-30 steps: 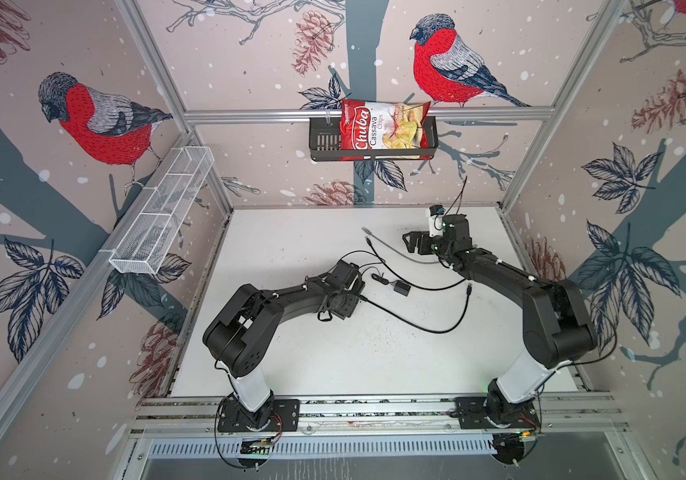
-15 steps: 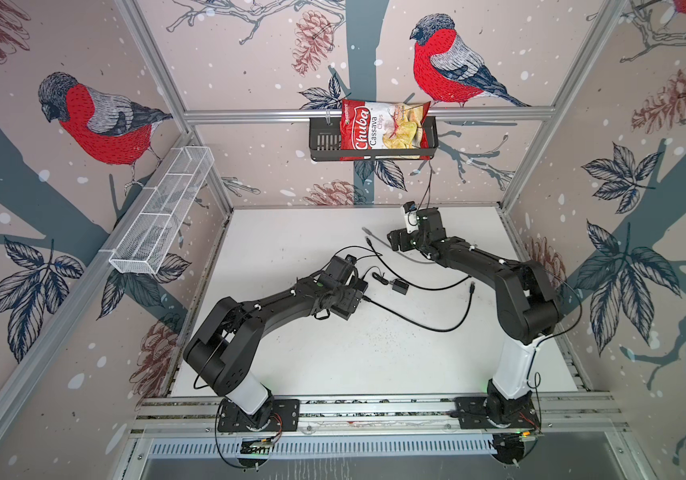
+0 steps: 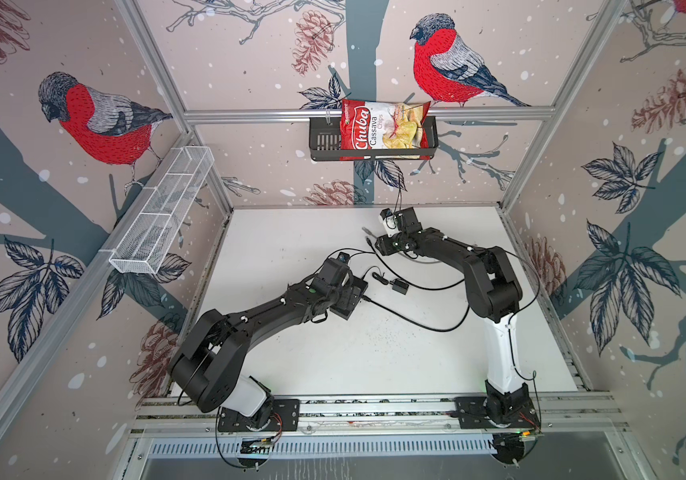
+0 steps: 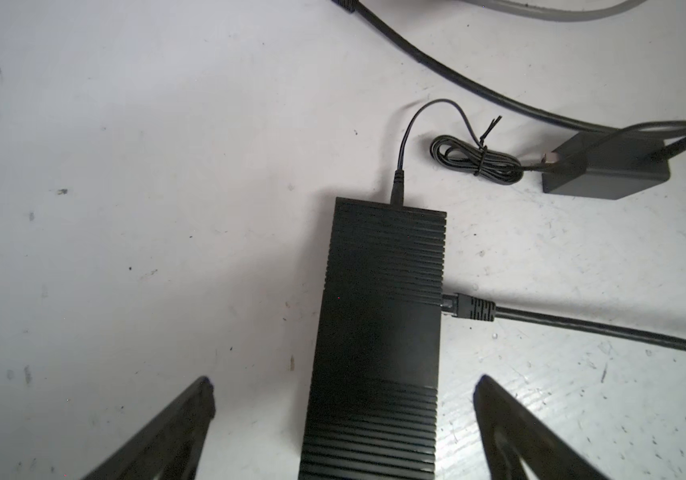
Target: Insert the plug into the switch port
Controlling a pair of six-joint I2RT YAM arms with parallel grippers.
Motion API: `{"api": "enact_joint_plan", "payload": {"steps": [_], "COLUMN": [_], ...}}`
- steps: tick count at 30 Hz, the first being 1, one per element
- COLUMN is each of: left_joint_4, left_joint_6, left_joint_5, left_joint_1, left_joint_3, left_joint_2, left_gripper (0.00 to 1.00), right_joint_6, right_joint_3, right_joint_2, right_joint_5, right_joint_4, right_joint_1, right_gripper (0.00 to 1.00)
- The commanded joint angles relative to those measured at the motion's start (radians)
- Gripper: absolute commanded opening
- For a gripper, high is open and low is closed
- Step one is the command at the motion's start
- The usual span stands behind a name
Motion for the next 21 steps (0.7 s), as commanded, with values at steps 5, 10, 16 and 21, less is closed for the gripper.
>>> {"api": "enact_joint_plan", "payload": {"steps": [5,10,16,21], "left_joint_4": [0.052,0.054,0.066,0.07], "left_joint_6": [-0.057,-0.061,-0.065,-0.073], "left_joint_5": [0.003,-0.002,0.001,0.001], "left_joint_1": [0.005,0.008,0.012,0.019], "left_joint_3": [-0.016,-0.028,-0.044,-0.046], "left_joint_2": [-0.039,-0.061,-0.075,-0.079], "left_gripper": [0.96,0.96,0.96,0.96], "right_joint_6": [-0.034,-0.044,-0.068,-0.088], "right_joint_3": [0.114,0.167,0.221,0.225], "right_joint_2": [0.1,0.151,0.2,0.21], "right_joint_5": [0.001,0.017,0.039,0.061], "right_joint_4": [-0.089,-0.119,-0.163,-0.173], "right_joint_1": [0.014,0.018,0.03,0.039], "right_gripper": [0.53,0.48,0.37,0.22]}}
